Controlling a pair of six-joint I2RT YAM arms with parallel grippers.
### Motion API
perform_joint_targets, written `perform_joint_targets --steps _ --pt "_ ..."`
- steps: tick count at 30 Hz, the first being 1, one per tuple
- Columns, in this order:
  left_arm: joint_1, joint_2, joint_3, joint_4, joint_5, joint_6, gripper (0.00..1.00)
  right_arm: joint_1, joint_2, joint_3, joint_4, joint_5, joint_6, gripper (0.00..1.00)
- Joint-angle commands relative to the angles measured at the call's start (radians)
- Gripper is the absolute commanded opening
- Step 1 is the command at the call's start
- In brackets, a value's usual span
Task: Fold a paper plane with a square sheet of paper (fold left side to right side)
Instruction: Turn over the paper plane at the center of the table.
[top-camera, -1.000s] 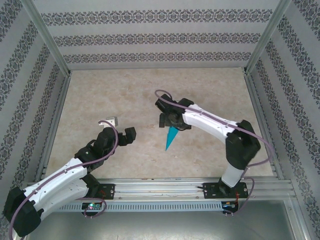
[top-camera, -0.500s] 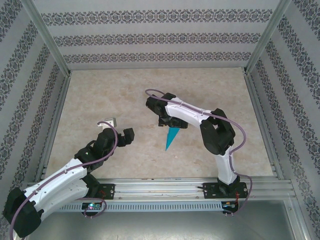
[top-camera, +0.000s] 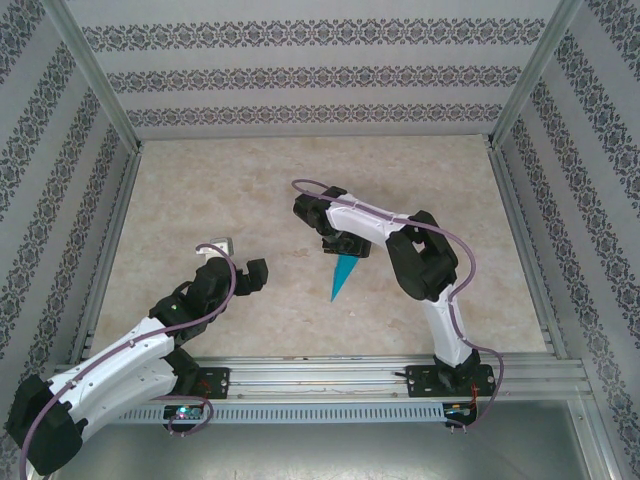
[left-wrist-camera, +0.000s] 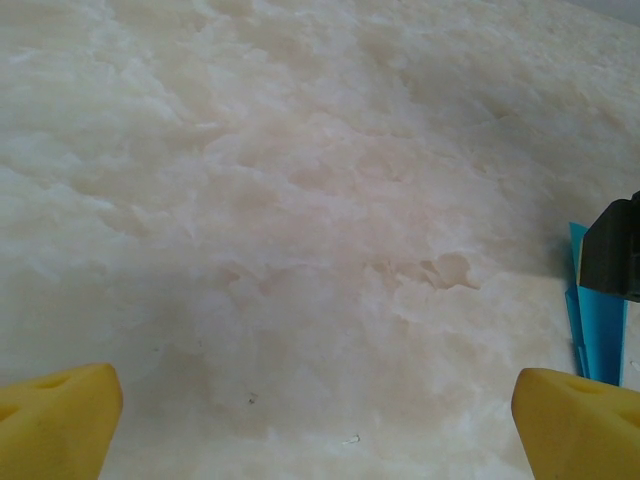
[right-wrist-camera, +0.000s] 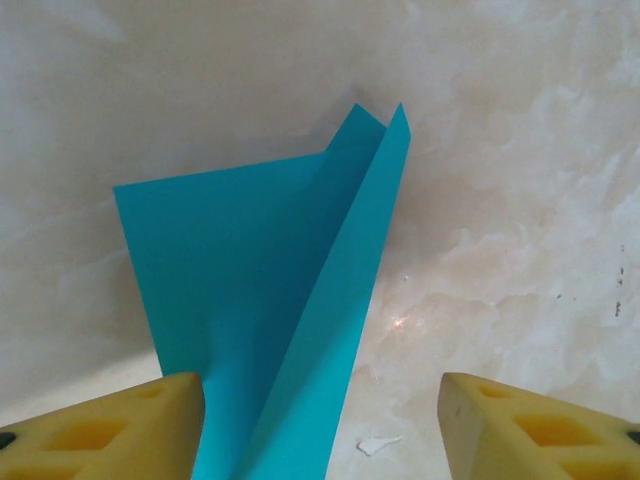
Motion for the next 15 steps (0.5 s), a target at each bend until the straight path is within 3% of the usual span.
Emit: perform_joint_targets --steps 1,7,15 --pt "0.017 -0.011 -0.007 -0.034 -0.016 0.019 1.0 -0.009 0.015 0.007 0.004 -0.005 0.03 0.58" --pt "0.018 -0.011 -0.005 -0.039 -0.016 0.02 1.0 -0.011 0.015 -0.021 0.04 -0.037 0.041 0.47" --pt "0.019 -0.011 0.001 -0.05 -0.016 0.013 1.0 -0.009 -0.025 -0.061 0.058 -0.049 0.059 0.24"
